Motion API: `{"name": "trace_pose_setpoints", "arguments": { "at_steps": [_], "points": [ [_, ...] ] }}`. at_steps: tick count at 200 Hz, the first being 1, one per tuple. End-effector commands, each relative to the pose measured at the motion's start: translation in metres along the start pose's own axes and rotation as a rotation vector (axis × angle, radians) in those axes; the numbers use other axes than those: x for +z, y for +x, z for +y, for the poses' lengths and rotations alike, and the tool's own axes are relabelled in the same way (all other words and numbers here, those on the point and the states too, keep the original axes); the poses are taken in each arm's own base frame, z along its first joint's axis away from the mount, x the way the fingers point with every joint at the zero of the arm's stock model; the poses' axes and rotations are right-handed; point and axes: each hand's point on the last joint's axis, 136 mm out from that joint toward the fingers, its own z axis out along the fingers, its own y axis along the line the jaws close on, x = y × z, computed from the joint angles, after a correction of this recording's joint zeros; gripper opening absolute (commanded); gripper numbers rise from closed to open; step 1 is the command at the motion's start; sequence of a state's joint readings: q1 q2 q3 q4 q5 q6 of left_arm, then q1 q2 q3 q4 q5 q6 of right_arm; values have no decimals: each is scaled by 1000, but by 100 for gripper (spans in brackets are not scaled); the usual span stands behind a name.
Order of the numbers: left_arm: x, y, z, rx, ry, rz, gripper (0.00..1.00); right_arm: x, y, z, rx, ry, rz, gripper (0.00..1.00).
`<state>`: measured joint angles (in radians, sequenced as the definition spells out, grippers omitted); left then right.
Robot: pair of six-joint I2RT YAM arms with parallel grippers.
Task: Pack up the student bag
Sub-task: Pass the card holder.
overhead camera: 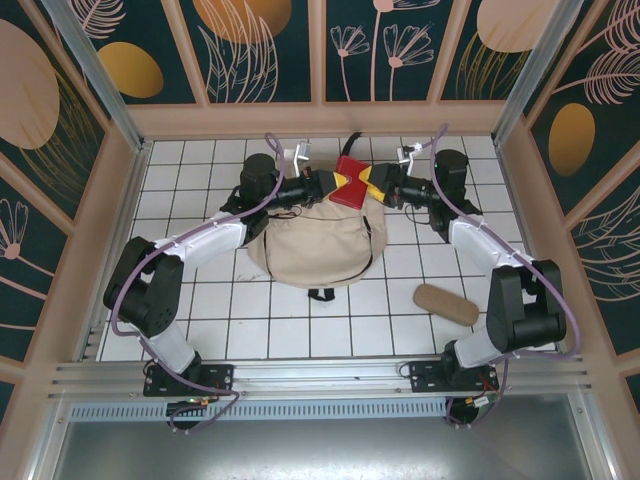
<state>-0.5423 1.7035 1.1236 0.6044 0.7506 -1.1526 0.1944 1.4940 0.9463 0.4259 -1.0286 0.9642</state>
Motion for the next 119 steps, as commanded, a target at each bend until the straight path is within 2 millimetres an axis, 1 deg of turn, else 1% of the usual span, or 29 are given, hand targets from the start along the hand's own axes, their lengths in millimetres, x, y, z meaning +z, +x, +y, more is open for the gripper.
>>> {"name": "trace_pose_setpoints", "arguments": {
  "at_steps": [1,10,39,49,55,60,63,77,82,87,95,100,104,107,119],
  "points": [
    [0,-3,-25,32,89,1,6,7,7,21,-49,-95,42,53],
    [0,-3,-25,29,93,2,6,7,7,23,-60,-97,39,50],
    [1,-4,-23,21,84,-2,6,3,6,28,-81,-102,16,37],
    [1,-5,-21,16,77,-5,7,2,6,31,-90,-109,14,27],
    [0,-5,-19,15,70,-7,10,2,5,34,-101,-114,10,17],
    [0,-6,-17,16,61,-8,15,1,4,33,-100,-109,3,9],
    [0,-6,-14,16,53,-11,18,1,4,33,-99,-103,0,7],
    [-3,-11,2,19,-35,-38,45,-1,-1,25,-95,-53,-28,5],
    [-6,-15,9,31,-77,-57,53,-2,-2,20,-91,-29,-36,4],
    [-9,-17,20,36,-139,-71,59,-4,-3,15,-85,-3,-51,4],
    [-14,-22,36,66,-250,-100,66,-8,-6,5,-77,42,-75,3],
    [-21,-24,53,76,-351,-111,70,-11,-7,-3,-68,78,-91,3],
    [-25,-27,62,91,-420,-123,72,-14,-8,-10,-59,111,-105,3],
    [-28,-32,64,114,-455,-138,73,-16,-10,-15,-54,134,-119,3],
    [-43,-41,85,165,-621,-164,76,-25,-9,-35,-39,225,-146,3]
  ]
}}
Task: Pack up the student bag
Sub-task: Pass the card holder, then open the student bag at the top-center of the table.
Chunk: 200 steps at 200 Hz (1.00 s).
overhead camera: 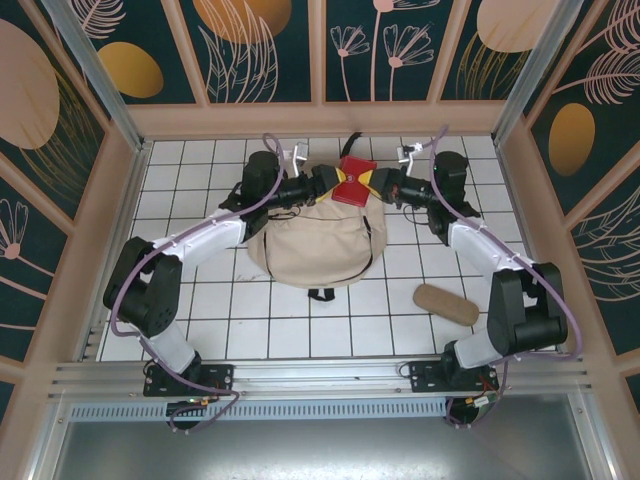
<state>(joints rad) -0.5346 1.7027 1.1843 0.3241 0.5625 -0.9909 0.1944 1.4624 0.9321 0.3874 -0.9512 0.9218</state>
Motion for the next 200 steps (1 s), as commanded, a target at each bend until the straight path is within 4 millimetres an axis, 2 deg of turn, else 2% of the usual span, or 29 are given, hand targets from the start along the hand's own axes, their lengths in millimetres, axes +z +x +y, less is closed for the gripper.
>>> {"name": "trace_pose_setpoints", "arguments": {
  "at_steps": [1,19,26,28,35,57,92,153,172,200],
  "points": [
    [-25,-25,51,149,-385,-93,77,-20,-5,-33,-16,184,-87,3],
    [-36,-38,73,222,-564,-120,80,-33,0,-57,8,280,-122,3],
    [-40,-43,75,238,-609,-133,80,-37,2,-65,11,313,-130,3],
    [-38,-42,84,236,-635,-122,80,-38,3,-67,13,323,-132,3],
    [-37,-44,93,242,-693,-121,79,-41,6,-74,19,351,-134,3],
    [-30,-46,111,234,-826,-110,75,-47,15,-85,31,386,-143,3],
    [-12,-44,139,146,-935,-87,66,-49,22,-91,51,384,-154,2],
    [13,-30,171,164,-1048,-16,57,-47,26,-94,64,373,-146,3],
    [11,-26,180,192,-1099,0,49,-46,27,-95,66,372,-143,3],
    [4,-22,196,210,-1170,20,45,-44,26,-94,67,368,-144,2]
  ]
}}
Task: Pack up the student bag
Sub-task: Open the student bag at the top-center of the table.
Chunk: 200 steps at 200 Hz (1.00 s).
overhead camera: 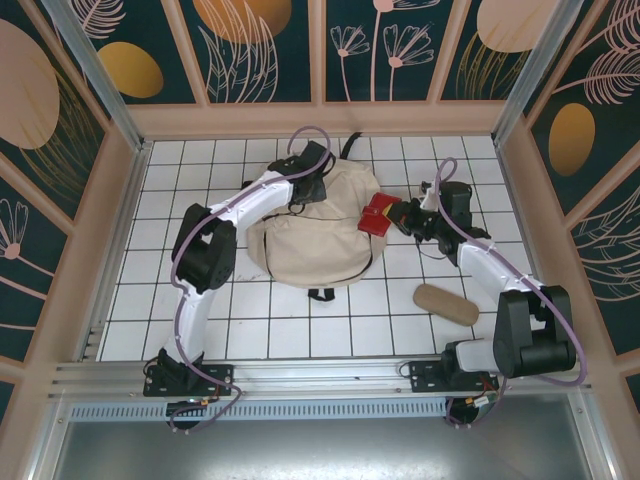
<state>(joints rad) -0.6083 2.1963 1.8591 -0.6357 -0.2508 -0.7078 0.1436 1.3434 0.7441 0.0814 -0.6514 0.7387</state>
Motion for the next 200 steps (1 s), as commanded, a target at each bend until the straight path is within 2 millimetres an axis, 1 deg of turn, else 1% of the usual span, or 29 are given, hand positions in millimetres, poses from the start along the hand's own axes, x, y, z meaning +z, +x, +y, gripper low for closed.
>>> {"name": "trace_pose_setpoints", "arguments": {
  "at_steps": [1,13,24,46,68,84,115,132,146,164,183,200],
  "points": [
    [8,9,16,44,-100,18,45,-2,-4,11,-31,-38,-23,2],
    [12,10,16,50,-100,22,45,0,-4,12,-29,-39,-21,2],
    [15,12,11,53,-75,35,44,1,-3,14,-26,-46,-16,2],
    [19,14,-2,59,-18,52,43,4,2,31,-20,-118,18,2],
    [21,13,1,68,-38,51,40,11,8,41,-41,-126,35,2],
    [21,11,1,65,-40,44,38,17,13,42,-47,-120,53,2],
    [25,13,-2,64,-31,47,31,25,21,35,-28,-104,80,2],
    [25,12,-2,66,-33,45,22,26,23,35,-28,-102,84,2],
    [21,7,-2,60,-31,31,12,26,23,35,-30,-100,80,2],
    [7,-4,-6,50,-13,-4,0,26,23,36,-33,-96,75,2],
    [-14,-19,-12,38,24,-46,0,28,24,35,-32,-96,70,2],
    [-37,-30,-17,27,72,-81,0,32,31,39,-38,-117,91,2]
  ]
}}
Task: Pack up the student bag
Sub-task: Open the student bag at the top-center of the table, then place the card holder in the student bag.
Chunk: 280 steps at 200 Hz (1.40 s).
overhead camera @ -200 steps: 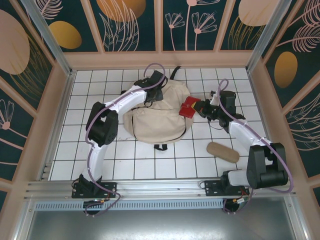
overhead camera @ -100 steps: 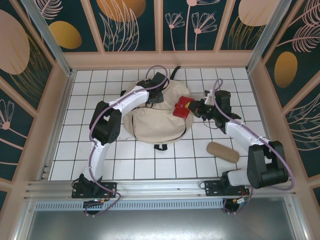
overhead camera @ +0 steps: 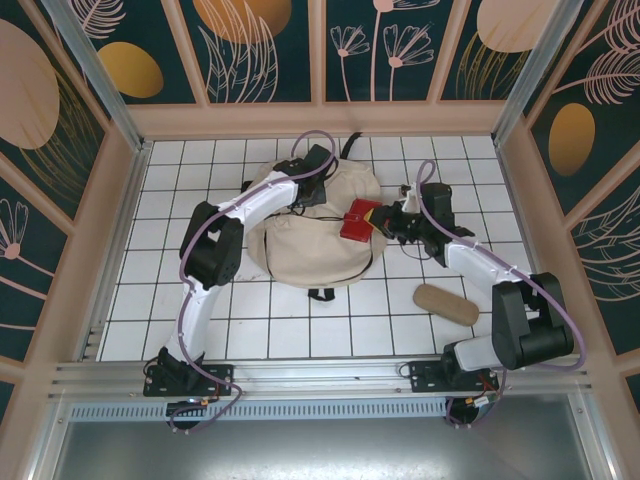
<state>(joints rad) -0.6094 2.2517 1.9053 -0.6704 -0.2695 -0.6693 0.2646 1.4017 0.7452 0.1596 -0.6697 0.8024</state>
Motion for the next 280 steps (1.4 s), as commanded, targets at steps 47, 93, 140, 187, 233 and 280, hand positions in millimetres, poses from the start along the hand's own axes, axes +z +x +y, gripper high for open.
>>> {"name": "trace_pose_setpoints", "arguments": {
  "at_steps": [47,93,140,187,233,280],
  "points": [
    [-96,-52,-19,-55,195,-168,0,37,29,24,-47,-99,98,2],
    [-101,-54,-19,-57,209,-171,0,59,38,22,-18,-162,169,2],
    [-100,-53,-18,-61,213,-165,0,77,48,19,-5,-169,232,1],
    [-98,-49,-17,-72,216,-162,0,98,7,3,95,-94,37,1],
    [-95,-42,-21,-93,257,-134,0,118,-42,9,176,-117,-140,1],
    [-89,-45,-29,-93,298,-104,0,126,-65,16,242,-127,-323,2]
  ]
}}
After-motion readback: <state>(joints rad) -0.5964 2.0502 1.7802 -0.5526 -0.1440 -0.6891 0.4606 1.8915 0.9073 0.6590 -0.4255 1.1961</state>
